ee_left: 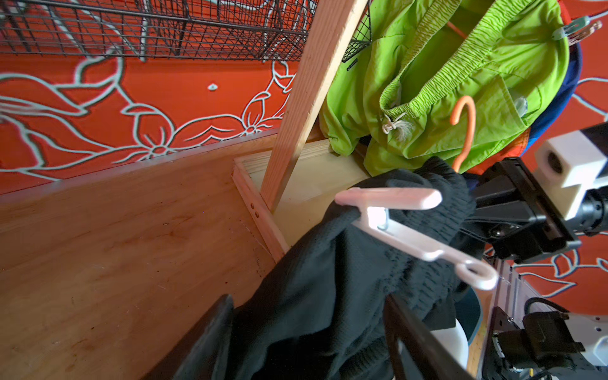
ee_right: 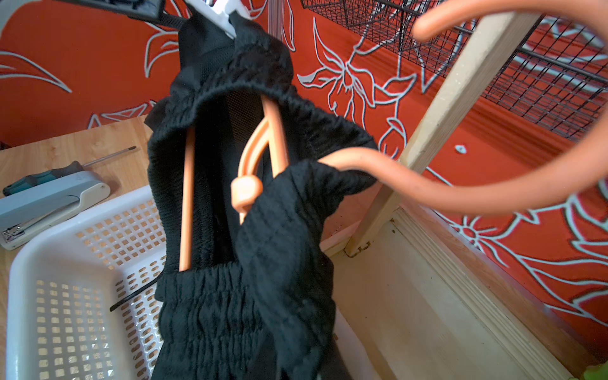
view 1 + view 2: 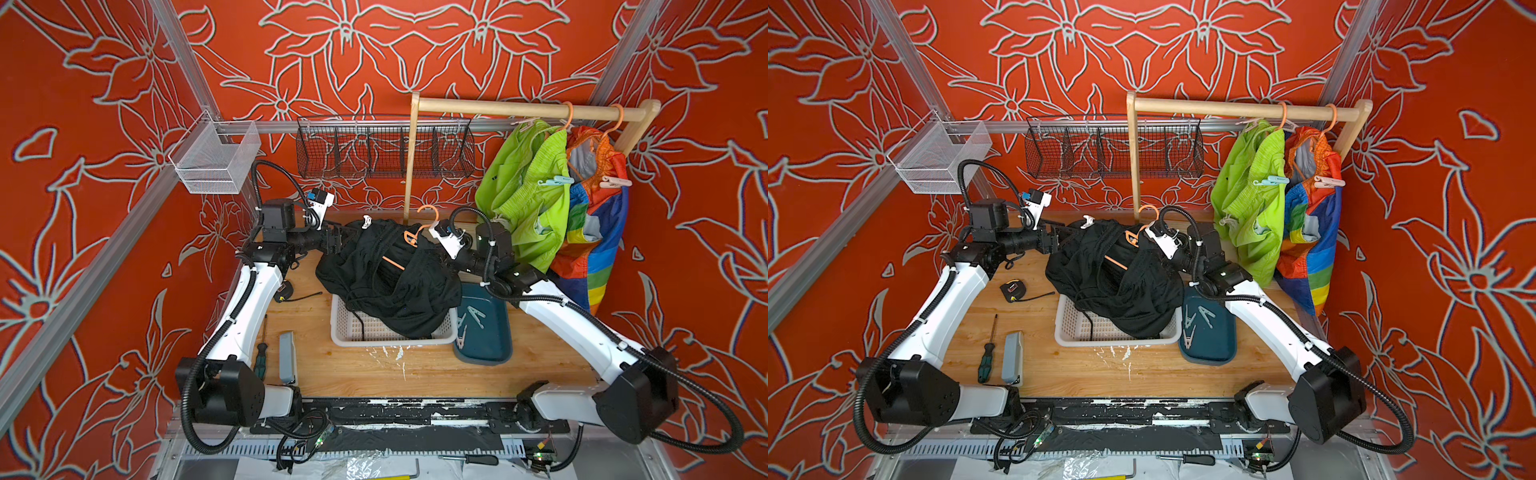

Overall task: Remove the clothespins securing shorts to the hanger
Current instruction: Remove the clothespin from the hanger.

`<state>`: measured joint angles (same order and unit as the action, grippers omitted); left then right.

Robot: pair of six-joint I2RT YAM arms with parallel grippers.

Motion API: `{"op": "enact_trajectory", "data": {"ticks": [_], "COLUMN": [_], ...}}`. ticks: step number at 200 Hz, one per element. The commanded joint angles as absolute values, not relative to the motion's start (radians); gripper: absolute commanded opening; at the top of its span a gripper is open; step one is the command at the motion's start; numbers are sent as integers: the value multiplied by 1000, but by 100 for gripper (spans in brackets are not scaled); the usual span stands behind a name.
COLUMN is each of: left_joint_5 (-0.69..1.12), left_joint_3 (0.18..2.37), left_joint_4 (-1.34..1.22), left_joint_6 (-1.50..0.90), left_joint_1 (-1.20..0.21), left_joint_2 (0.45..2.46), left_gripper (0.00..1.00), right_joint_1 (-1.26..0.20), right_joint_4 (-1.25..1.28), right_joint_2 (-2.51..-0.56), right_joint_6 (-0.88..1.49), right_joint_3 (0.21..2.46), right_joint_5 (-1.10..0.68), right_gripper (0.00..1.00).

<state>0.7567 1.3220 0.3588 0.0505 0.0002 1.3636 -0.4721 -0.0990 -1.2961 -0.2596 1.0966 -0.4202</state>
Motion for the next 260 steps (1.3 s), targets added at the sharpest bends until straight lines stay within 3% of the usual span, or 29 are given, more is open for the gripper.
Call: {"op": "enact_trajectory", "data": {"ticks": [1, 47, 66, 83, 129, 146, 165, 189, 204, 226, 260], "left_joint_5": [743, 776, 836, 879, 923, 927, 925, 917, 911, 910, 917], "left_joint_3": [1330, 1337, 1342, 1342, 1342, 1342, 1335, 1333, 1333, 1332, 1336], "left_joint_4": [351, 344, 334, 321, 299, 298, 293, 296, 298, 296, 306], "left_joint_6": [51, 34, 21, 3, -21, -23, -23, -17, -15, -18, -16], "left_joint_1": [0, 2, 2, 1, 1, 2, 1, 1, 1, 0, -21], "left_joint_2": [1355, 1377, 1382, 1383, 1373, 1365, 1355, 1347, 1342, 1337, 1338], "left_gripper": [72, 70, 38, 17, 0, 0, 0, 0, 0, 0, 0], "right_joint_1": [-474, -475, -476, -476, -476, -474, -475, -475, -476, -476, -480], "right_joint_4": [-6, 0, 3, 9, 6, -2, -20, -28, -45, -131, -167], "right_joint_2": [-1246, -1242, -1250, -1258, -1266, -1272, -1276, -1242, -1205, -1162, -1115], "right_joint_6": [-229, -222, -219, -215, -207, -207, -214, -227, -243, -289, -291], "right_joint_3": [1108, 1110, 1114, 1114, 1120, 1121, 1119, 1089, 1074, 1101, 1150], "right_joint_5": [-475, -482, -486, -488, -479, -470, -451, -389, -323, -278, -343], "right_gripper": [0, 0, 0, 0, 0, 0, 14, 53, 70, 78, 81]}}
